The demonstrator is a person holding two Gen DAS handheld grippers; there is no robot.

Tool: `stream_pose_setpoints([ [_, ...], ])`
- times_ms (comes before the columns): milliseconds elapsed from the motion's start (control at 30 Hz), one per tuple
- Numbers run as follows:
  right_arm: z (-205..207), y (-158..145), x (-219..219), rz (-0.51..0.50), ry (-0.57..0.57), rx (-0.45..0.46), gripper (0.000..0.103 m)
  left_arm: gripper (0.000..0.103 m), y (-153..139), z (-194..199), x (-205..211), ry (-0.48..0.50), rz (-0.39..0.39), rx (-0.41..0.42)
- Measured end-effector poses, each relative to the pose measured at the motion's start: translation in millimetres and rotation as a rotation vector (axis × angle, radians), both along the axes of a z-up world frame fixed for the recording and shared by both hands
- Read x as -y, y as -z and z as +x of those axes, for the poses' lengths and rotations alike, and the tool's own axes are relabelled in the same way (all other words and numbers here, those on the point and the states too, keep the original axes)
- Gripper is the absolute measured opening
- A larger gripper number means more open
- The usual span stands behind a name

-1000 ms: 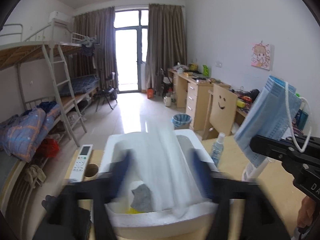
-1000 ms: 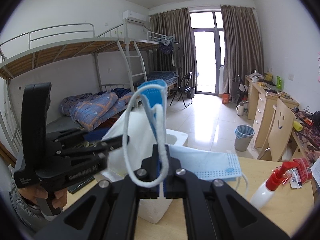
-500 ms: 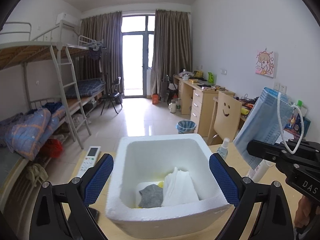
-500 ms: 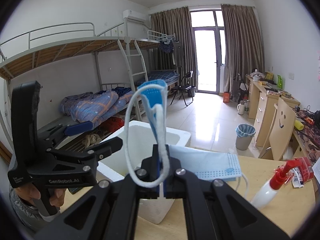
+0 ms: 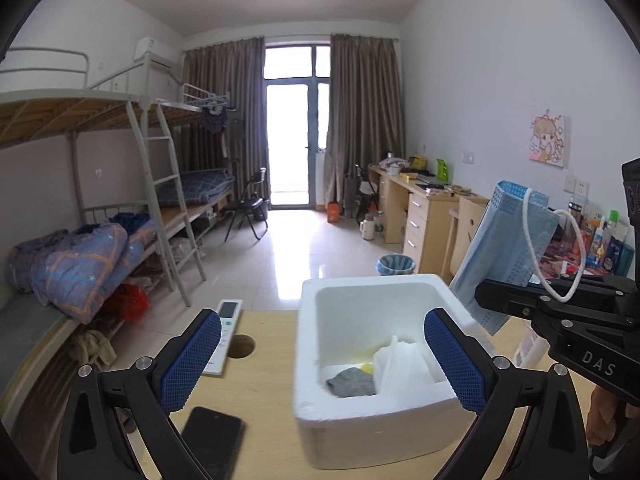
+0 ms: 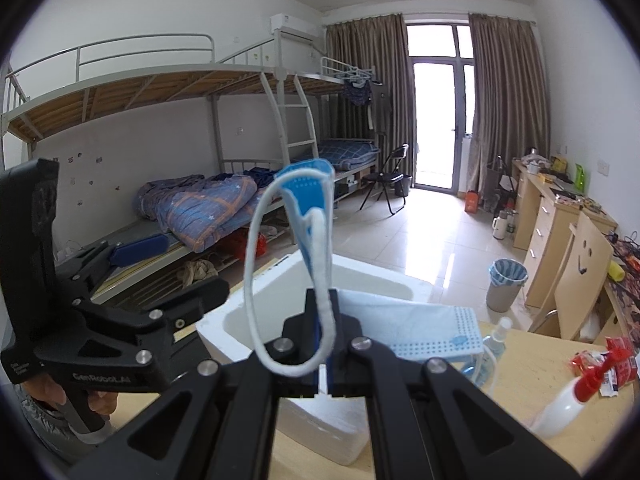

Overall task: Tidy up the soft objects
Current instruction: 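Lower the blue mask into the box and open the right tool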

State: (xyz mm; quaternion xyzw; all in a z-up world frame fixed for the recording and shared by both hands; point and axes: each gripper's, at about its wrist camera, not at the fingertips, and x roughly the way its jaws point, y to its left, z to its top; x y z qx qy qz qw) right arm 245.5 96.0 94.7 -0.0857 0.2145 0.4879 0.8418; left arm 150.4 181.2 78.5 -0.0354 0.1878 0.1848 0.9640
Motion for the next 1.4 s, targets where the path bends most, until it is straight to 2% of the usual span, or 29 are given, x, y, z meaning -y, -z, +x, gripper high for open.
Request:
stream_pose_setpoints([
  [167,-2,4,-15,-0.008,-0.031,-0.009,0.004,0.102,2,-10,-11,-0.052,0.013,0.003],
  [500,-1,5,-27,-0.008,-0.062,-0.017,0.004,0.102,5,-21,-30,-0.096,0.014,-0.001],
  [1133,9,8,-46,-0.037,-0.037,-0.055,0.005,0.102,6,-24,-33,-0.091,0.003,-0.003],
  [1167,8,8,-47,-0.040,-0.031,-0.052,0.013,0.102,6,-24,-33,-0.091,0.003,-0.003],
  [1200,9,8,-48,-0.047,-0.022,-0.049,0.036,0.102,6,-24,-33,-0.090,0.002,-0.005],
  [1233,10,8,-49,-0.051,-0.012,-0.050,0.053,0.102,6,-24,-33,-0.091,0.003,-0.005],
  [1267,12,9,-48,-0.043,-0.004,-0.058,0.080,0.102,5,-24,-33,-0.094,0.004,-0.006],
  [1300,12,9,-47,-0.029,-0.006,-0.064,0.087,0.102,5,-24,-33,-0.093,0.003,-0.005],
  [1400,12,7,-44,-0.017,-0.005,-0.066,0.087,0.102,5,-23,-33,-0.097,0.002,-0.011],
])
